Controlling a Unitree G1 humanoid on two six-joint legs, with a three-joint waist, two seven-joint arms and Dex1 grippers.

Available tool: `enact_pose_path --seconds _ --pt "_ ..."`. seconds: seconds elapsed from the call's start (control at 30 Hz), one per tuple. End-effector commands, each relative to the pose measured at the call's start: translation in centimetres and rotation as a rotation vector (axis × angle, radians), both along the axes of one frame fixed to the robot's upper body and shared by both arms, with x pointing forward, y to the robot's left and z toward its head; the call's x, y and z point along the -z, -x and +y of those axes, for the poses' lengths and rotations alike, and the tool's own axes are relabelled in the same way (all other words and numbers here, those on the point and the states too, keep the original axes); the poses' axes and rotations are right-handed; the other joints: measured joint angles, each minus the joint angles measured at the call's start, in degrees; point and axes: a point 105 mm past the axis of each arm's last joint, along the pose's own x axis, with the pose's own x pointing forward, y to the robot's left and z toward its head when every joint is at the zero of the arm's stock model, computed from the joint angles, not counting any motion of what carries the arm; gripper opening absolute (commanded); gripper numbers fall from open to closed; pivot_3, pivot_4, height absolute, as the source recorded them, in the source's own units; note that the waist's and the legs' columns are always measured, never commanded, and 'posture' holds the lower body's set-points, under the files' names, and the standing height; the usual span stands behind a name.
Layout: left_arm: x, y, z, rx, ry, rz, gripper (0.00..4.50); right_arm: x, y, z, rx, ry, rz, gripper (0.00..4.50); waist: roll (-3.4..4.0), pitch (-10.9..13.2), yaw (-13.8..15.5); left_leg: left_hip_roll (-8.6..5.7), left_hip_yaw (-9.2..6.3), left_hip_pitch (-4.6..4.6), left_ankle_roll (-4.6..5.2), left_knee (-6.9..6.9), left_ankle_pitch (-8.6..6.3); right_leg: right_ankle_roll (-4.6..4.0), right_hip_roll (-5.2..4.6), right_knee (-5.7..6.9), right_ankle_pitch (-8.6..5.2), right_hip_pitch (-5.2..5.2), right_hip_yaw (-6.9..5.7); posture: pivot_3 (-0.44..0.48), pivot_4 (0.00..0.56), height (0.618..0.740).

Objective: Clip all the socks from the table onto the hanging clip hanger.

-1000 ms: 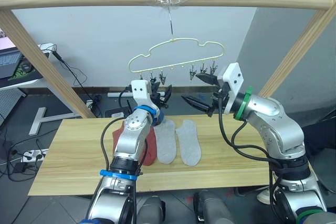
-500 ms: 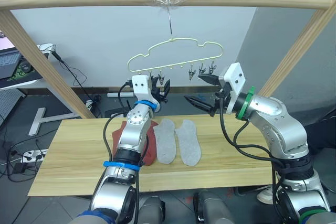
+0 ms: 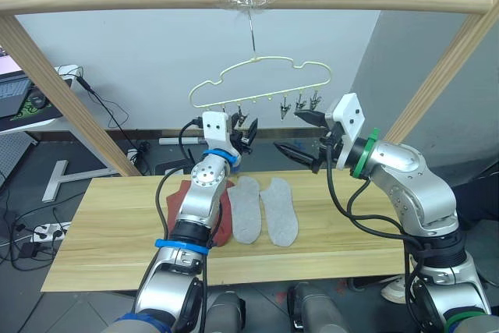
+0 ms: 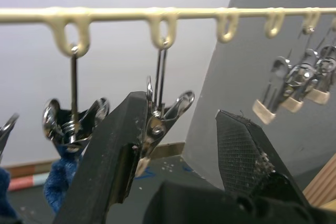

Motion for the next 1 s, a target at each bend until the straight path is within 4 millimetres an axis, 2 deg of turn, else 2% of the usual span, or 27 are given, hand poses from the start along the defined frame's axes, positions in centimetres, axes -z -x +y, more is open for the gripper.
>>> enact_pose_path --seconds 0.03,0.93,1.0 --pt "-2.29 0.04 -0.4 0.0 -0.014 -0.093 2.41 -1.28 0.62 0.07 -0.016 -0.016 -0.052 4.5 0.0 0.0 0.0 0.0 0.0 0.0 0.0 0.0 0.0 0.0 0.0 0.0 0.0 0.0 0.0 -0.074 0.143 0.74" --pt "-2.52 -0.26 0.2 -0.011 -0.016 -0.101 2.41 -1.31 0.69 0.11 -0.018 -0.02 -0.044 4.5 0.0 0.0 0.0 0.0 0.0 0.01 0.0 0.02 0.0 -0.01 0.0 0.05 0.0 0.0 0.0 -0.074 0.16 0.74" --pt "-2.57 -0.24 0.24 -0.008 -0.012 -0.103 1.83 -1.29 0.66 0.13 -0.018 -0.021 -0.042 4.5 0.0 0.0 0.0 0.0 0.0 0.01 0.01 0.02 0.0 -0.01 0.0 0.05 0.0 0.0 0.0 -0.074 0.16 0.74"
